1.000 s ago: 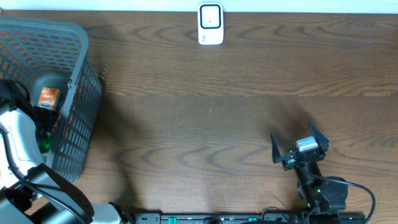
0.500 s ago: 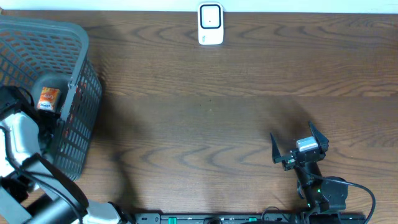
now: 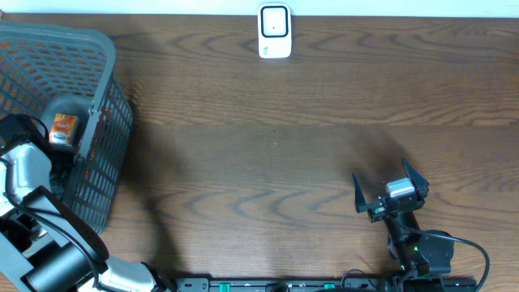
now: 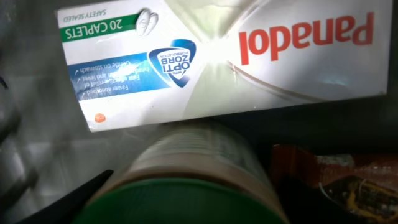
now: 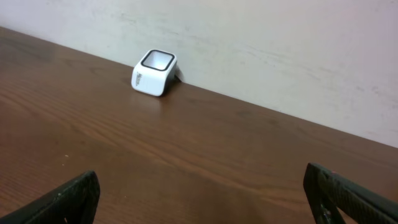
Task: Scan the item barcode
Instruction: 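Grasp the green-capped bottle with the left gripper and lift it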
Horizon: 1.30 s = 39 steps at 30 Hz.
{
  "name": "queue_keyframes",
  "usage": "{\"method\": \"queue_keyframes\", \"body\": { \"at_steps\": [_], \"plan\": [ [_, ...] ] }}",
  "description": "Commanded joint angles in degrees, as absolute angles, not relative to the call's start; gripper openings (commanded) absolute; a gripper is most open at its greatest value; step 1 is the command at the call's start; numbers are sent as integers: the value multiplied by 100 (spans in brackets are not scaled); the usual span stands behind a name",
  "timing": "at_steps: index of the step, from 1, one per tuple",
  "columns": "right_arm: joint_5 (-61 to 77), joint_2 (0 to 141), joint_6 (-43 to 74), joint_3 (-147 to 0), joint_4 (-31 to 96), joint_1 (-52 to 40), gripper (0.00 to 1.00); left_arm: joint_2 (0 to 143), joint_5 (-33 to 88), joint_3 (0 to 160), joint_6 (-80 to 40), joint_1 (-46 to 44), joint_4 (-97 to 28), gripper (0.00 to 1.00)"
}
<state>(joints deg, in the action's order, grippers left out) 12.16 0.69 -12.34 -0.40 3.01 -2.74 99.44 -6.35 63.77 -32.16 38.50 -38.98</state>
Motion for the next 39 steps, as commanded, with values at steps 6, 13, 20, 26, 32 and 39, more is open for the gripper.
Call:
{"method": "queue_keyframes", "body": {
  "at_steps": [6, 13, 20, 26, 32, 39],
  "plan": [
    [1229, 32, -1162, -30, 320, -224, 99, 9668, -666, 6355, -3179, 3861, -4021, 71],
    [1229, 32, -1162, -30, 320, -224, 99, 8731, -666, 6355, -3179, 3861, -4018, 65],
    [1232, 32, -1162, -30, 320, -224, 99, 7780, -639, 6355, -3181, 3861, -4047, 61],
    [1232, 32, -1162, -30, 320, -224, 99, 7122, 82, 6357, -3177, 3861, -4077, 61],
    [1232, 32, -1162, -30, 320, -224, 99, 6178, 1400, 6377, -3179, 3861, -3844, 65],
    [1232, 32, -1162, -32, 320, -224, 99, 4906, 2987, 6377, -3240, 3861, -3000, 66]
  ]
}}
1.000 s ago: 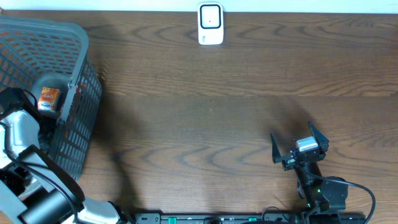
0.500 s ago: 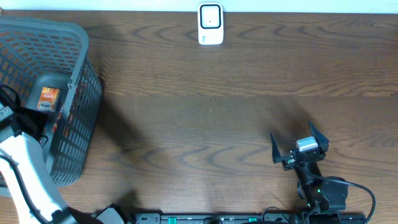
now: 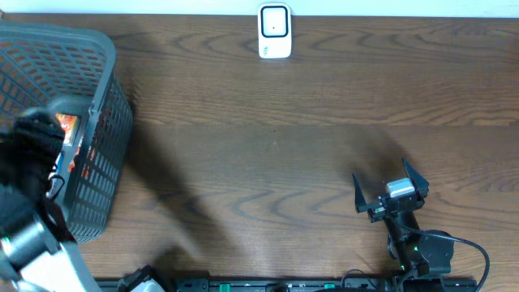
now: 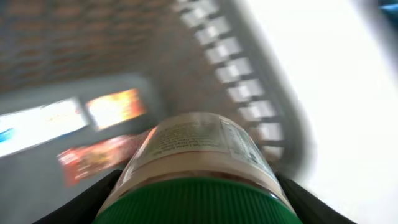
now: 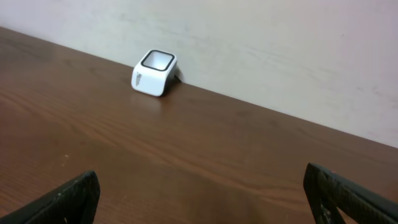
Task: Scan the item barcode
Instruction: 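Grasp the green-capped bottle with the left gripper and lift it, then carry the bottle toward the scanner and set it on the table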
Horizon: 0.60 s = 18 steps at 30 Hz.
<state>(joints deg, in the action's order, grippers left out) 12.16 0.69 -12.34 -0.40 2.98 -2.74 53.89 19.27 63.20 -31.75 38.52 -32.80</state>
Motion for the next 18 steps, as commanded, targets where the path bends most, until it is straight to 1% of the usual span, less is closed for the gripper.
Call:
{"method": "queue_keyframes", "body": {
  "at_steps": [1, 5, 9, 14, 18],
  "plan": [
    [1232, 32, -1162, -30, 320, -224, 99, 4746, 3183, 6377, -3354, 3848, -2867, 66],
    [1232, 32, -1162, -30, 320, -224, 99, 4536, 3962, 6377, -3739, 3612, -2547, 66],
    [1229, 32, -1162, -30, 320, -224, 99, 4626, 4397, 6375, -3885, 3006, -2565, 66],
    [1232, 32, -1162, -30, 320, -224, 99, 4945, 4300, 6375, -3564, 1951, -2814, 66],
    [1232, 32, -1162, -30, 320, -224, 99, 5360, 3553, 6375, -3557, 1041, -3127, 66]
  ]
}}
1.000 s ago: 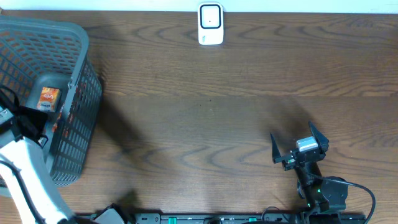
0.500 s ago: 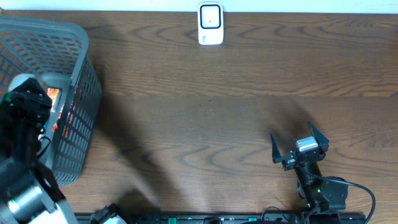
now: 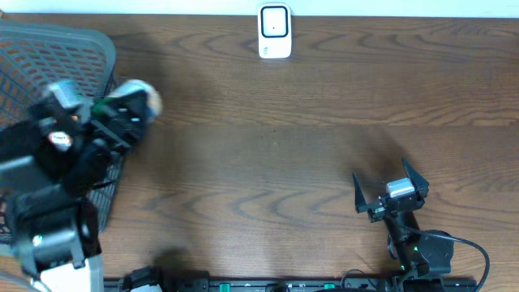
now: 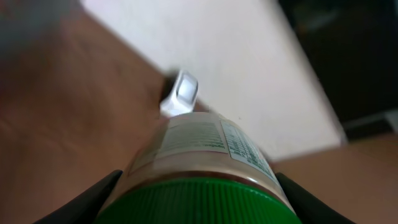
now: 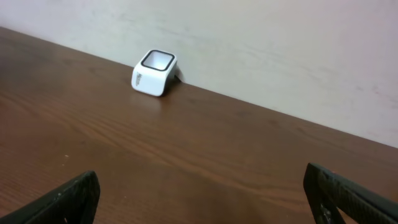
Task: Scan the item barcode
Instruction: 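Carry the bottle toward the scanner and set it on the table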
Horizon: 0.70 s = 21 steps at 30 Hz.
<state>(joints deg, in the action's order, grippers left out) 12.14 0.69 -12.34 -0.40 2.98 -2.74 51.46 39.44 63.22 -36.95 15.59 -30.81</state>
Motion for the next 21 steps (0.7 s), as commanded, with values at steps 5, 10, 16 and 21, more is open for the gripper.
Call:
{"method": "queue_keyframes", "body": {
  "at_steps": [5, 10, 16, 21],
  "plan": [
    [1232, 32, -1162, -32, 320, -224, 99, 6230, 2742, 6370, -3496, -336, -3146, 66],
    [1229, 32, -1162, -30, 320, -224, 99, 7393, 1520, 6370, -3625, -1531, -3138, 66],
    [1232, 32, -1162, -30, 320, -224, 99, 8593, 1059, 6370, -4115, -2137, -2897, 66],
    [1229, 32, -1162, -32, 320, -224, 99, 9404, 281, 6370, -5116, -2327, -2862, 66]
  ]
}}
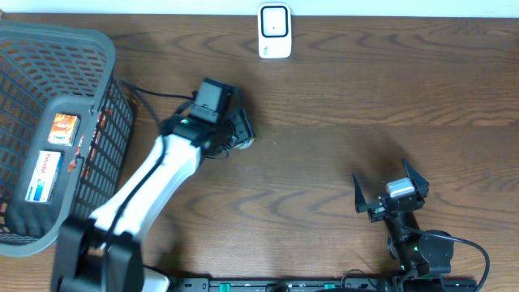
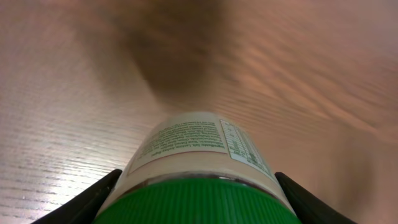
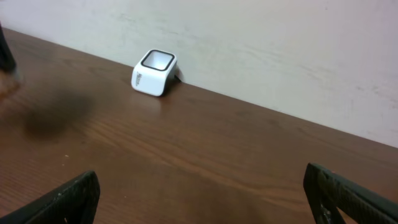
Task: Scan the item barcode
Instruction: 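Carry the bottle toward the scanner and set it on the table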
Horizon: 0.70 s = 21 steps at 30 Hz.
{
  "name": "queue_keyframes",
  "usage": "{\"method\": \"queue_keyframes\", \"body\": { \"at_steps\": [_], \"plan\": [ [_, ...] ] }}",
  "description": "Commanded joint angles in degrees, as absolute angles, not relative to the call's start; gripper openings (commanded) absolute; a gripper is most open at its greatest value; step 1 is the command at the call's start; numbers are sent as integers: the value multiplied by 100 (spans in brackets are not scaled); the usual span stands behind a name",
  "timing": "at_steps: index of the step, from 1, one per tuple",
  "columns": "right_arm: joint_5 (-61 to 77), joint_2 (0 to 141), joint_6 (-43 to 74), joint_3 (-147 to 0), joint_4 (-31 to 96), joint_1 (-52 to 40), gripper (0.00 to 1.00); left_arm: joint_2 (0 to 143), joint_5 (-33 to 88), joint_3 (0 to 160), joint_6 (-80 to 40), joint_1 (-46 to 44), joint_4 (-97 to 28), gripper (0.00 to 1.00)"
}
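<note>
A pale bottle (image 2: 199,149) with a green screw cap and a printed label fills the left wrist view. My left gripper (image 1: 233,130) is shut on it, one finger on each side of the cap, over the table left of the middle. In the overhead view only the bottle's pale end (image 1: 246,139) shows past the gripper. The white barcode scanner (image 1: 275,31) stands at the table's far edge, also in the right wrist view as the scanner (image 3: 153,73). My right gripper (image 1: 389,193) rests open near the front right, nothing between its fingers.
A grey mesh basket (image 1: 104,89) stands at the left edge. It holds a white and blue Panadol box (image 1: 44,174) and an orange packet (image 1: 63,128). A pale wall rises behind the scanner.
My left gripper with the bottle was at the basket's right rim and now hangs over the table to the right of it, closer to the wood. The right arm has not moved.
My left gripper was down in the basket with the green-capped bottle between its fingers, by the Panadol box. Then it held the bottle higher inside the basket, then at the basket's right rim. Now the bottle is out over the table.
</note>
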<state>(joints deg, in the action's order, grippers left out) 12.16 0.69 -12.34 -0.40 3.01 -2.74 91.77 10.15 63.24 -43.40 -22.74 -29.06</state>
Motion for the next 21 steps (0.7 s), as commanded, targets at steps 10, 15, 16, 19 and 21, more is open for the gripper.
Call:
{"method": "queue_keyframes", "body": {
  "at_steps": [10, 15, 16, 19, 21],
  "plan": [
    [1232, 32, -1162, -32, 320, -224, 99, 9828, -239, 6370, -7559, -2344, -3249, 67],
    [1229, 32, -1162, -30, 320, -224, 99, 9828, -211, 6370, -8331, -2344, -3470, 78],
    [1232, 32, -1162, -30, 320, -224, 99, 9828, -202, 6370, -8326, -2346, -3474, 79],
    [1232, 32, -1162, -32, 320, -224, 99, 9828, -200, 6370, -8326, -2351, -3586, 79],
    [1229, 32, -1162, -30, 320, -224, 99, 9828, -198, 6370, -8322, -2351, -3669, 79]
  ]
}}
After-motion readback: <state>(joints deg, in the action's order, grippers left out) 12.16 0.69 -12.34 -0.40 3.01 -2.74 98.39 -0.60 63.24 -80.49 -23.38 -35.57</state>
